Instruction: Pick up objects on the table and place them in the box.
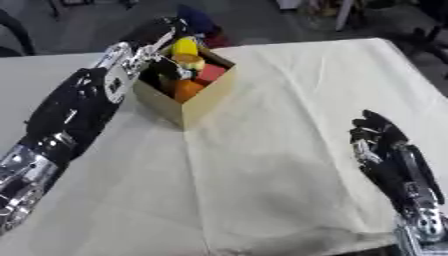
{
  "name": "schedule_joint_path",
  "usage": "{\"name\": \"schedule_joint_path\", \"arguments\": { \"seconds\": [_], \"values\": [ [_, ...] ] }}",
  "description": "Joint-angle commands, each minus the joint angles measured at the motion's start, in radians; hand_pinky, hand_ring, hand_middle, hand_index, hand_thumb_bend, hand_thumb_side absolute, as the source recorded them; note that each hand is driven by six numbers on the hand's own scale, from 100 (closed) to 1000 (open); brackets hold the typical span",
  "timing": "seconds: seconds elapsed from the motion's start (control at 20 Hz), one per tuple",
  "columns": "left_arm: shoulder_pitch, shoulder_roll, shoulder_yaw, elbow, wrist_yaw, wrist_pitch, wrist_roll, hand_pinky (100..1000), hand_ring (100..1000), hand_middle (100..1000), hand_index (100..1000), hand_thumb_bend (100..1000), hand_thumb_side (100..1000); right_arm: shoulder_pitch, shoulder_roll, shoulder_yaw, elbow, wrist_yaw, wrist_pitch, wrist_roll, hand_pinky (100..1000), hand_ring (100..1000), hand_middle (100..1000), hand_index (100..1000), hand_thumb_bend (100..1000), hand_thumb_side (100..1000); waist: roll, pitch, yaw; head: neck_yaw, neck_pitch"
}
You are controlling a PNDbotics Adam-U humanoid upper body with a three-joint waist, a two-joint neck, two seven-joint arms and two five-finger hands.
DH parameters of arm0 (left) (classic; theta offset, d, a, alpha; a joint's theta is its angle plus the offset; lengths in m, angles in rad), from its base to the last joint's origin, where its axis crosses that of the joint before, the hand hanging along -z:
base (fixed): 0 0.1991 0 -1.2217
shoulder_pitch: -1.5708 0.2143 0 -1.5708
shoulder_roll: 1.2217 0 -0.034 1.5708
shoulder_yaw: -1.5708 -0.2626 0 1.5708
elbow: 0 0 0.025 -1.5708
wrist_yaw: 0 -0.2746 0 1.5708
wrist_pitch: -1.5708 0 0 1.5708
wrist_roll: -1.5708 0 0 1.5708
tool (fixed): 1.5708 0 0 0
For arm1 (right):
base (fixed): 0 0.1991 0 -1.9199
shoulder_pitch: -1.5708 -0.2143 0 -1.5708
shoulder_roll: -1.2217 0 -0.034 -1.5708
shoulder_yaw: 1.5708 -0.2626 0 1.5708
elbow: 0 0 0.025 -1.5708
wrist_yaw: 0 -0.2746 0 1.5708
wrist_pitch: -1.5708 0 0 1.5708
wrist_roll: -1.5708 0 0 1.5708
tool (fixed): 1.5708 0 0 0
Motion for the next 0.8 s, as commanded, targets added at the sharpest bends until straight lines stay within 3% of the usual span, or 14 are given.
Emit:
{"name": "schedule_joint_path", "arguments": {
  "seconds": [0.05, 0.15, 0.3, 0.35, 0.4, 0.6, 0.8],
  "values": [
    [-0.007, 0.077, 0.017, -0.073, 0.021, 0.0, -0.021, 822, 836, 832, 903, 590, 722, -0.008, -0.007, -0.008, -0.012, -0.003, -0.003, 0.0, 788, 796, 781, 905, 100, 488, -0.01, -0.008, 0.007, -0.009, -0.003],
    [0.015, 0.133, 0.029, -0.152, 0.075, 0.006, -0.047, 815, 829, 822, 887, 541, 722, -0.006, -0.01, -0.013, -0.012, -0.002, -0.003, -0.004, 788, 796, 781, 905, 100, 486, -0.01, -0.01, 0.018, -0.015, -0.003],
    [0.074, 0.226, 0.059, -0.308, 0.218, 0.028, -0.048, 775, 776, 754, 833, 399, 601, -0.006, -0.012, -0.017, -0.014, 0.0, -0.004, -0.008, 788, 796, 781, 906, 100, 486, -0.011, -0.013, 0.037, -0.021, -0.003],
    [0.102, 0.257, 0.069, -0.365, 0.286, 0.036, -0.038, 771, 772, 749, 830, 391, 593, -0.005, -0.012, -0.018, -0.014, 0.001, -0.004, -0.009, 788, 796, 781, 906, 100, 485, -0.011, -0.014, 0.043, -0.02, -0.003],
    [0.138, 0.287, 0.082, -0.424, 0.36, 0.038, -0.025, 742, 737, 704, 800, 294, 564, -0.006, -0.012, -0.02, -0.015, 0.001, -0.005, -0.01, 788, 796, 781, 906, 100, 485, -0.011, -0.014, 0.05, -0.015, -0.003],
    [0.351, 0.375, 0.159, -0.661, 0.674, 0.065, 0.061, 718, 710, 670, 772, 196, 554, -0.007, -0.013, -0.026, -0.022, 0.001, -0.007, -0.017, 788, 796, 781, 906, 100, 487, -0.007, -0.011, 0.072, 0.02, -0.003],
    [0.563, 0.352, 0.24, -0.841, 0.855, 0.09, 0.193, 702, 697, 656, 761, 139, 556, -0.013, -0.014, -0.03, -0.03, 0.003, -0.009, -0.021, 788, 796, 781, 906, 100, 486, -0.003, -0.005, 0.092, 0.054, -0.003]
  ]
}}
